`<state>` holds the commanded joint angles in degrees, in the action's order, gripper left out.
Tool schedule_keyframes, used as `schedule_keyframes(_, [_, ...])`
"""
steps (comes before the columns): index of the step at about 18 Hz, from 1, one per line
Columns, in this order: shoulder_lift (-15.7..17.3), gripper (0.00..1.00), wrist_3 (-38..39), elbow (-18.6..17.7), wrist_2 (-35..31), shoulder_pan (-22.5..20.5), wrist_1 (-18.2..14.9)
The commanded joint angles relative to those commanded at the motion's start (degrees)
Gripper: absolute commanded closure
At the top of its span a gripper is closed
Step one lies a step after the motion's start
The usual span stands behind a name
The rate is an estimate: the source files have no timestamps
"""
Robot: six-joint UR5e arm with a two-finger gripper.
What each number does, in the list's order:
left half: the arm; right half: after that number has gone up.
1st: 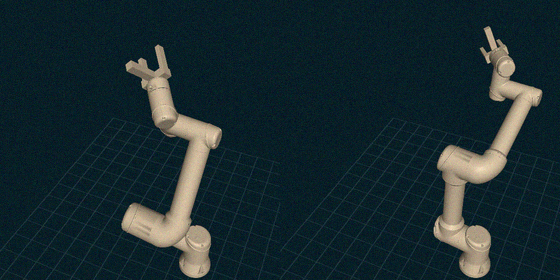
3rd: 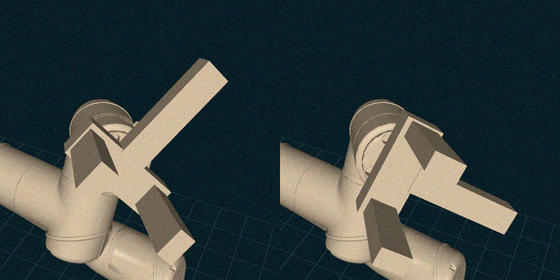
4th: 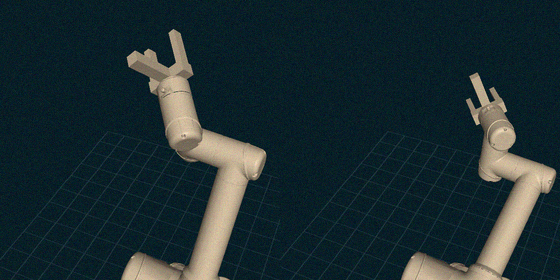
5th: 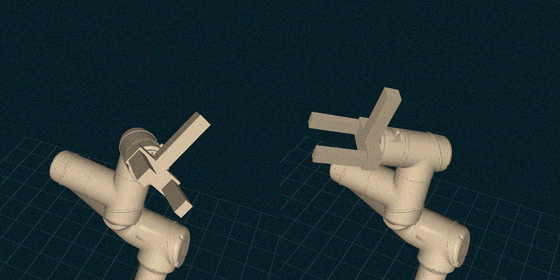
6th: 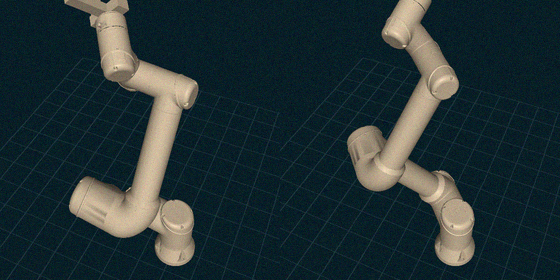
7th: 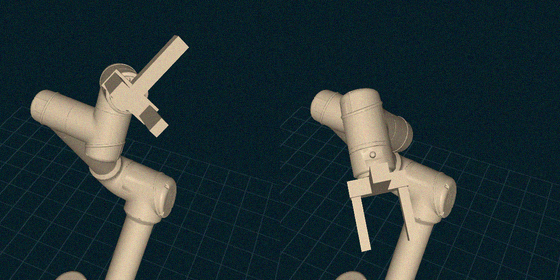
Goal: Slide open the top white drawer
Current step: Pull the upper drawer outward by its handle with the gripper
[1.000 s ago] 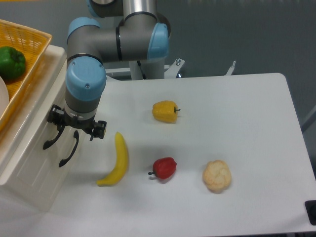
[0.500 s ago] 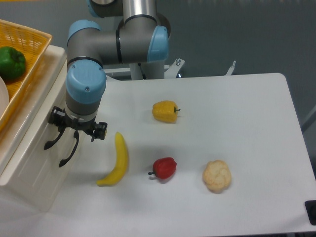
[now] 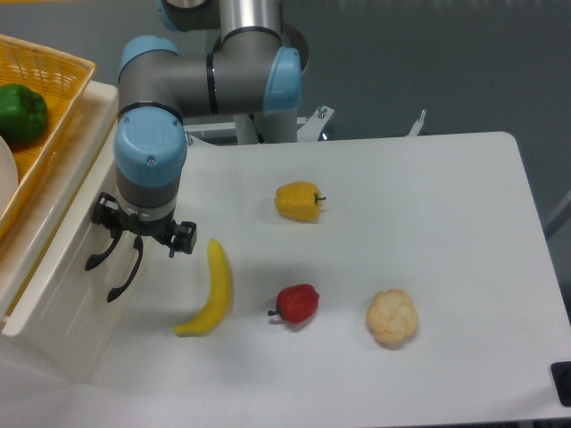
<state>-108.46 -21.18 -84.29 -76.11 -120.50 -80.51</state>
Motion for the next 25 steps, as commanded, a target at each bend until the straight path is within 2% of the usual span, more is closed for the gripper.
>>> schedule_keyframes(8, [0.2, 0.00, -1.1, 0.1, -0.8, -0.6, 0.0])
schedule_keyframes(25, [-0.1, 0.00, -6.1, 1.1, -0.9, -6.0, -0.1])
